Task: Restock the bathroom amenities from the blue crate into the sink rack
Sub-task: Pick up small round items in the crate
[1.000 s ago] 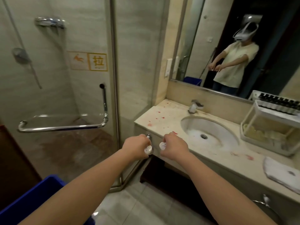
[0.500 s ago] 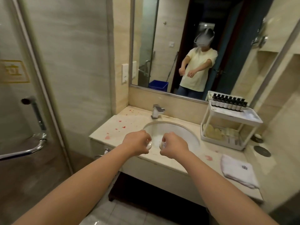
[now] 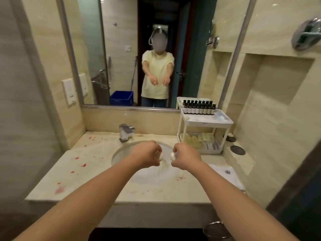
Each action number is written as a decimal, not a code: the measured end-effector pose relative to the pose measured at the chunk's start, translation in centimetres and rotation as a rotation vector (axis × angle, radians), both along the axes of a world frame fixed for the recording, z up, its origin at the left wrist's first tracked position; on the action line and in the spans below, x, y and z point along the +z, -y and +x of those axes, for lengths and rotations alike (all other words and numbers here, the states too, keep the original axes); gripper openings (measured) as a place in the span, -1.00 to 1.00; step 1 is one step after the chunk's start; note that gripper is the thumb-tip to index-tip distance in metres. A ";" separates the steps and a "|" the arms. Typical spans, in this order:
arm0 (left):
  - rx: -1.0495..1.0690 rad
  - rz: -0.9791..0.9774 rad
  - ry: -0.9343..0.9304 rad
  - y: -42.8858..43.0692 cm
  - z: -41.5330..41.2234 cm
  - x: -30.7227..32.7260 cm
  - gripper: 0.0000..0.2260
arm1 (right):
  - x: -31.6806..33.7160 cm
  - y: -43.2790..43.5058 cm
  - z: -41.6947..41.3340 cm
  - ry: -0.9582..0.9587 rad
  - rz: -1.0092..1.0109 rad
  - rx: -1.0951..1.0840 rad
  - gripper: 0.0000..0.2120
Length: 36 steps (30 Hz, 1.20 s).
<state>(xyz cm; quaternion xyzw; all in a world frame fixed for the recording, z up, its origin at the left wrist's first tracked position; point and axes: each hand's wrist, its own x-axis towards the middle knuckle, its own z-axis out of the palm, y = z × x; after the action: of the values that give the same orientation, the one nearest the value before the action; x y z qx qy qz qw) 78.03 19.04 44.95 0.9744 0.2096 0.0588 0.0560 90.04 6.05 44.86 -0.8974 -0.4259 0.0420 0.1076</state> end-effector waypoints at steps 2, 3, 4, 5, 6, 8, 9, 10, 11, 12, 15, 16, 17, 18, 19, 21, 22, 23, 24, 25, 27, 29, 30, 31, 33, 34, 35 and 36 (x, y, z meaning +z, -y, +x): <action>-0.052 0.026 0.004 -1.2 2.0 0.6 -0.60 | 0.5 -0.7 1.4 0.012 0.020 -0.046 -0.66; -0.080 0.037 0.008 -1.8 2.9 0.9 -0.58 | 0.8 -1.0 2.0 0.016 0.027 -0.071 -0.66; -0.106 0.039 0.011 -2.3 3.8 1.1 -0.57 | 1.0 -1.2 2.6 0.019 0.033 -0.098 -0.66; -0.127 0.035 0.013 -2.8 4.6 1.3 -0.56 | 1.1 -1.4 3.2 0.022 0.038 -0.121 -0.66; -0.146 0.033 0.011 -3.2 5.4 1.5 -0.55 | 1.2 -1.5 3.8 0.031 0.042 -0.137 -0.66; -0.182 0.042 0.007 -4.0 7.0 1.8 -0.55 | 1.4 -1.9 4.8 0.048 0.047 -0.156 -0.68; -0.197 0.053 0.006 -4.3 7.8 1.9 -0.54 | 1.6 -2.0 5.3 0.053 0.047 -0.168 -0.69; -0.209 0.061 0.006 -4.5 8.6 2.1 -0.54 | 1.7 -2.2 5.9 0.057 0.045 -0.182 -0.69; -0.217 0.063 0.009 -4.8 9.3 2.2 -0.54 | 1.9 -2.3 6.4 0.058 0.045 -0.193 -0.70; -0.226 0.063 0.012 -5.0 10.1 2.4 -0.55 | 2.0 -2.5 7.1 0.060 0.048 -0.203 -0.70; -0.257 0.066 0.018 -5.7 12.6 2.9 -0.58 | 2.5 -2.9 9.5 0.068 0.071 -0.219 -0.71; -0.263 0.066 0.020 -5.9 13.5 3.0 -0.60 | 2.6 -3.0 10.3 0.068 0.074 -0.223 -0.71; -0.267 0.064 0.023 -6.1 14.3 3.2 -0.61 | 2.7 -3.2 11.2 0.066 0.074 -0.227 -0.72; -0.269 0.058 0.027 -6.3 15.3 3.3 -0.62 | 2.8 -3.4 12.2 0.067 0.072 -0.230 -0.73; -0.269 0.054 0.030 -6.6 16.2 3.4 -0.62 | 2.9 -3.6 13.2 0.068 0.072 -0.233 -0.73; -0.264 0.063 0.028 -7.3 18.4 3.8 -0.60 | 3.2 -4.3 15.5 0.070 0.081 -0.233 -0.74; -0.261 0.072 0.027 -7.6 19.6 3.9 -0.58 | 3.4 -4.6 16.7 0.072 0.085 -0.227 -0.74; -0.256 0.078 0.028 -8.0 20.8 4.1 -0.57 | 3.5 -5.1 18.1 0.074 0.088 -0.217 -0.73; -0.249 0.081 0.031 -8.4 22.1 4.3 -0.57 | 3.6 -5.6 19.4 0.074 0.093 -0.205 -0.71; -0.241 0.082 0.034 -8.8 23.4 4.4 -0.57 | 3.8 -6.1 20.9 0.073 0.100 -0.194 -0.69; -0.224 0.079 0.029 -9.4 25.9 4.4 -0.56 | 4.0 -7.1 23.9 0.071 0.111 -0.179 -0.65; -0.204 0.085 0.018 -10.1 28.5 4.5 -0.54 | 4.2 -8.2 26.8 0.081 0.112 -0.162 -0.66; -0.193 0.088 0.015 -10.4 29.8 4.5 -0.54 | 4.2 -8.7 28.2 0.082 0.113 -0.153 -0.65; -0.182 0.087 0.014 -10.7 31.1 4.6 -0.54 | 4.1 -9.2 29.5 0.078 0.118 -0.144 -0.65; -0.159 0.079 0.008 -11.4 33.6 4.5 -0.54 | 4.0 -10.2 32.0 0.072 0.125 -0.124 -0.64; -0.146 0.079 0.003 -11.8 34.8 4.4 -0.55 | 3.9 -10.7 33.1 0.076 0.123 -0.113 -0.65; -0.134 0.079 -0.006 -12.2 35.9 4.2 -0.56 | 3.8 -11.2 34.3 0.080 0.116 -0.103 -0.65; -0.122 0.078 -0.019 -12.6 37.0 3.9 -0.58 | 3.6 -11.8 35.4 0.079 0.108 -0.091 -0.65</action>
<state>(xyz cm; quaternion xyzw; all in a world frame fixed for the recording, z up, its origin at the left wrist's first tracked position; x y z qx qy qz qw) 114.99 31.67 48.87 0.9873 0.1481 0.0543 0.0196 125.39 17.84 48.46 -0.9097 -0.3901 -0.0215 0.1408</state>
